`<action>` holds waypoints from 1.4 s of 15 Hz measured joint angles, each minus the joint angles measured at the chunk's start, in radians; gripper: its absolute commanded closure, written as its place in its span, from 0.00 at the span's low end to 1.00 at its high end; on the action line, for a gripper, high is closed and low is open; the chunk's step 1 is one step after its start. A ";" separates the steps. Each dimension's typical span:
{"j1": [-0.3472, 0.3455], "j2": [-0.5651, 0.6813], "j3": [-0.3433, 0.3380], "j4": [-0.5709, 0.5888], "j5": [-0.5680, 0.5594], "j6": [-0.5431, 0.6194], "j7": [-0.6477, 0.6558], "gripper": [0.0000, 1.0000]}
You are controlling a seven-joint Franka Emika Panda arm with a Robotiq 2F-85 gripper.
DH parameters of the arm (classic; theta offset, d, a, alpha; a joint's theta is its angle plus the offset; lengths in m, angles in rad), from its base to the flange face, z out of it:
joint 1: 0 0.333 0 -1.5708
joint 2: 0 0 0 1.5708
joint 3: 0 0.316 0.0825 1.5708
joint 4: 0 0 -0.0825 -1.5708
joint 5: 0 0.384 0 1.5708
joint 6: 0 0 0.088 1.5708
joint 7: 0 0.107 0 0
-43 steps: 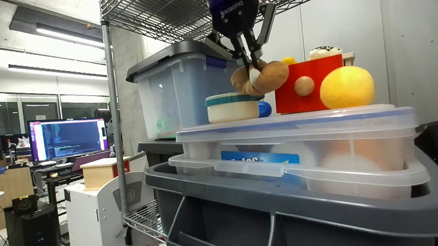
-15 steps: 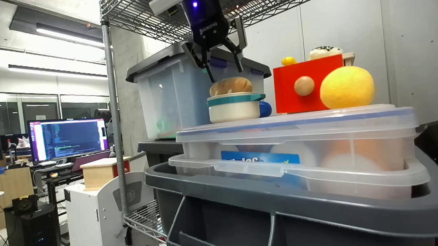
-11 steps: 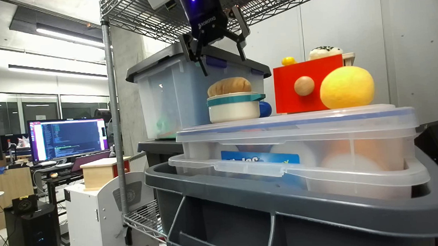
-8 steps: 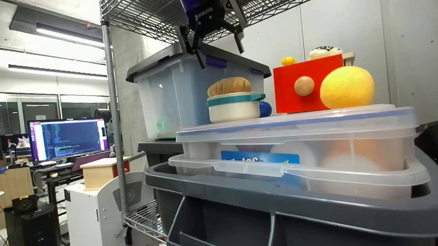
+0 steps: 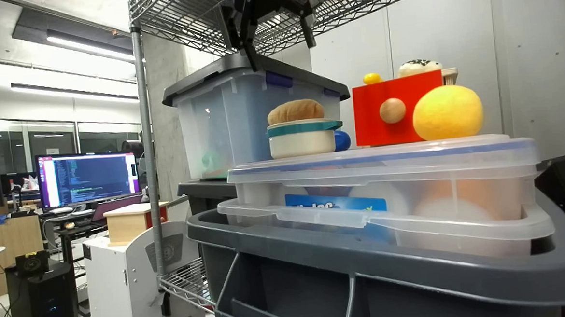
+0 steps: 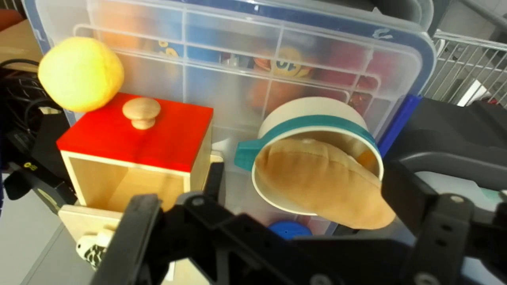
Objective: Put the brown object inside the pot
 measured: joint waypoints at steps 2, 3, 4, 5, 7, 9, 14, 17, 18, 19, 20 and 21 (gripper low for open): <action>-0.006 -0.031 -0.017 -0.031 0.010 -0.005 0.000 0.00; -0.012 -0.044 -0.026 -0.045 0.013 -0.007 0.000 0.00; -0.017 -0.054 -0.036 -0.056 0.015 -0.008 0.000 0.00; -0.023 -0.060 -0.048 -0.065 0.017 -0.009 -0.001 0.00; -0.035 -0.066 -0.068 -0.080 0.018 -0.010 -0.004 0.00; -0.045 -0.066 -0.086 -0.089 0.018 -0.010 -0.015 0.00; -0.054 -0.053 -0.126 -0.101 0.018 -0.010 -0.060 0.00; -0.061 -0.029 -0.138 -0.095 0.018 -0.010 -0.091 0.00; -0.063 -0.020 -0.141 -0.092 0.018 -0.010 -0.101 0.00; -0.063 -0.011 -0.143 -0.087 0.018 -0.010 -0.109 0.00; -0.063 -0.002 -0.145 -0.080 0.018 -0.010 -0.118 0.00; -0.063 0.006 -0.145 -0.071 0.018 -0.010 -0.125 0.00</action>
